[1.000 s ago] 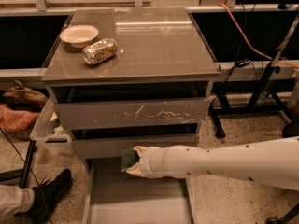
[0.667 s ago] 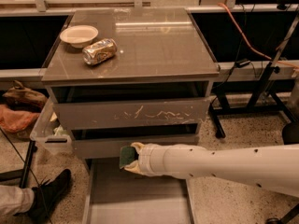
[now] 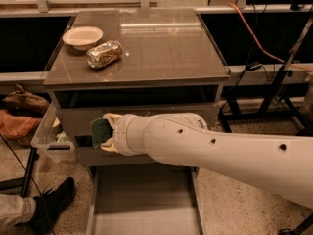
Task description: Pick sponge from bottom drawer and place on counter
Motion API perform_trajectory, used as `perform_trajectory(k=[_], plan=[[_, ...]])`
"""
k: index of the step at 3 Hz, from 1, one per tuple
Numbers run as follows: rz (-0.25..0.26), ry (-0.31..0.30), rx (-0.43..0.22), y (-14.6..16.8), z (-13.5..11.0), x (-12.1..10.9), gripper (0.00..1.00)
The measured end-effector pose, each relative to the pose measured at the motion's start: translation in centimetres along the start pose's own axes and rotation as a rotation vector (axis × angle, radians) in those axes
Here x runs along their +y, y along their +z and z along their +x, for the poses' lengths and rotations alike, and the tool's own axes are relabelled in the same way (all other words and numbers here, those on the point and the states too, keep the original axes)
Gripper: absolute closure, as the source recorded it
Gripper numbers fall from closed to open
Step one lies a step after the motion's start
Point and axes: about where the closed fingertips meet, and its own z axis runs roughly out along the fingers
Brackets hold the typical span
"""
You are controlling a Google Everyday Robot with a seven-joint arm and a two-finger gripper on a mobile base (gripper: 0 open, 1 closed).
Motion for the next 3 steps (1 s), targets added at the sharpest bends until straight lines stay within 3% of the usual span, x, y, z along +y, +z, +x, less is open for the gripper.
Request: perform_trajectory(k=[1, 2, 3], plan=[[0.004, -0.005, 0.0, -0.1, -0.1, -0.2, 1.0], [0.064, -0.105, 0.016, -2.1, -1.6, -5.1, 1.0], [0.127, -0.215, 0.061, -4.7, -2.5, -12.2, 1.0]])
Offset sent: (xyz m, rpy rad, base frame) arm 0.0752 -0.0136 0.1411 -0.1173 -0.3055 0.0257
